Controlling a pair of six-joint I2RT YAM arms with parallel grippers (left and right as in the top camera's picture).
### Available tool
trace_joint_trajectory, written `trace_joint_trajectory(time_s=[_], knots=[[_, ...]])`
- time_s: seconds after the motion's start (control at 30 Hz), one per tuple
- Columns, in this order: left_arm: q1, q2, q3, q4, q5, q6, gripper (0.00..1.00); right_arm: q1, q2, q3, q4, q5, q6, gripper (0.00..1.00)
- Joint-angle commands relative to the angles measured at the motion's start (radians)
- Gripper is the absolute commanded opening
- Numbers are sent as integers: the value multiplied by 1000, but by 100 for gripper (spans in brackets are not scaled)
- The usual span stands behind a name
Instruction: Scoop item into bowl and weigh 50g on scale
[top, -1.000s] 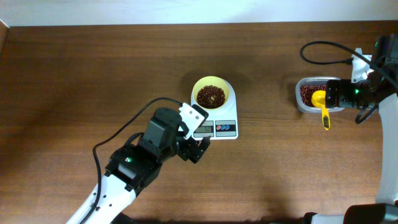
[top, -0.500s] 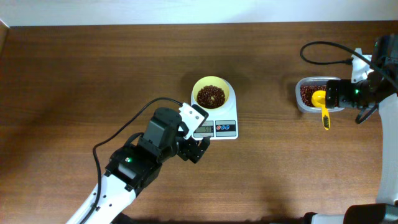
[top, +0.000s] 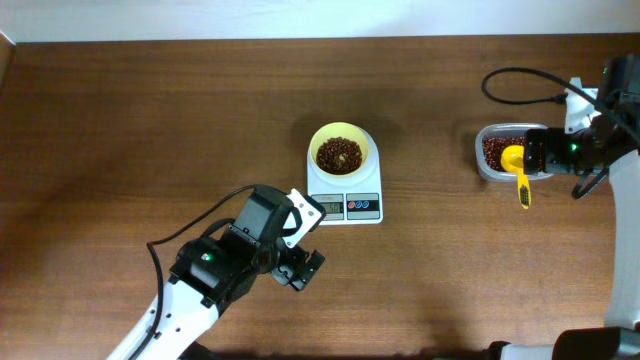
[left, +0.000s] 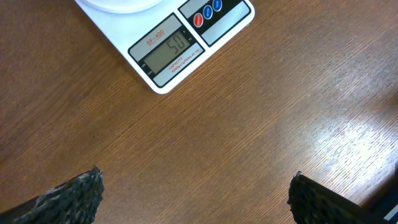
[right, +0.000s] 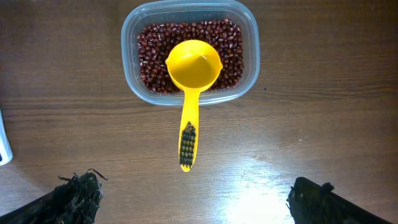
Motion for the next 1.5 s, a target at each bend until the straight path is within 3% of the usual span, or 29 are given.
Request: trace_joint_trajectory(time_s=[0.0,1.3,1.33,1.47], knots=[[-2,-5,-3,-1,14,10,99,5,-6,17,1,8,0,99],[-2,-5,-3,10,-5,16,99,5,-6,17,1,8,0,99],[-2,-2,-3,19,-4,11,99,5,-6,17,1,9,0,99],[-2,86,-3,148,-30,-218,99,5,-6,17,1,9,0,99]])
